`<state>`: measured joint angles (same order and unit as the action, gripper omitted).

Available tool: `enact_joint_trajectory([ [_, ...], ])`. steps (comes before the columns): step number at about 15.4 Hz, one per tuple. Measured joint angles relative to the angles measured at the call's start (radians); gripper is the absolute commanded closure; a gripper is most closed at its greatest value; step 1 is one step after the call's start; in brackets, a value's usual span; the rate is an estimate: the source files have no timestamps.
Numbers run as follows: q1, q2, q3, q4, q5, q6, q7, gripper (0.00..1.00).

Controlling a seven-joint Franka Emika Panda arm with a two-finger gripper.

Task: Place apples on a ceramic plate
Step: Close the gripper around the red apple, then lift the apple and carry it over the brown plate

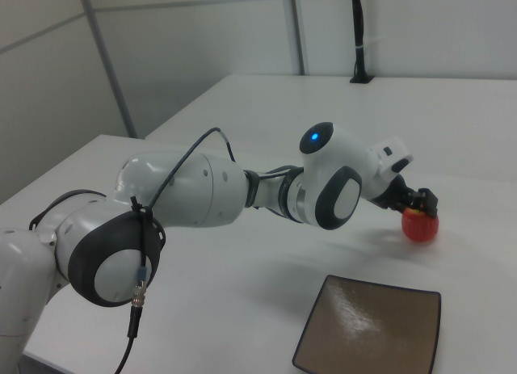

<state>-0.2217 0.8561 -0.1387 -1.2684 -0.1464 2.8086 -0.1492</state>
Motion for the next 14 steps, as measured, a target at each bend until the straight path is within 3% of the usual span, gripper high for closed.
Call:
enact_joint_trajectory([
  [7,0.012,-0.044,0.000,-0.007,-0.010,0.000,0.000,0.72],
  [11,0.035,-0.177,0.002,-0.066,-0.008,-0.021,0.034,0.70],
  [14,0.058,-0.291,0.003,-0.106,-0.008,-0.148,0.069,0.68],
])
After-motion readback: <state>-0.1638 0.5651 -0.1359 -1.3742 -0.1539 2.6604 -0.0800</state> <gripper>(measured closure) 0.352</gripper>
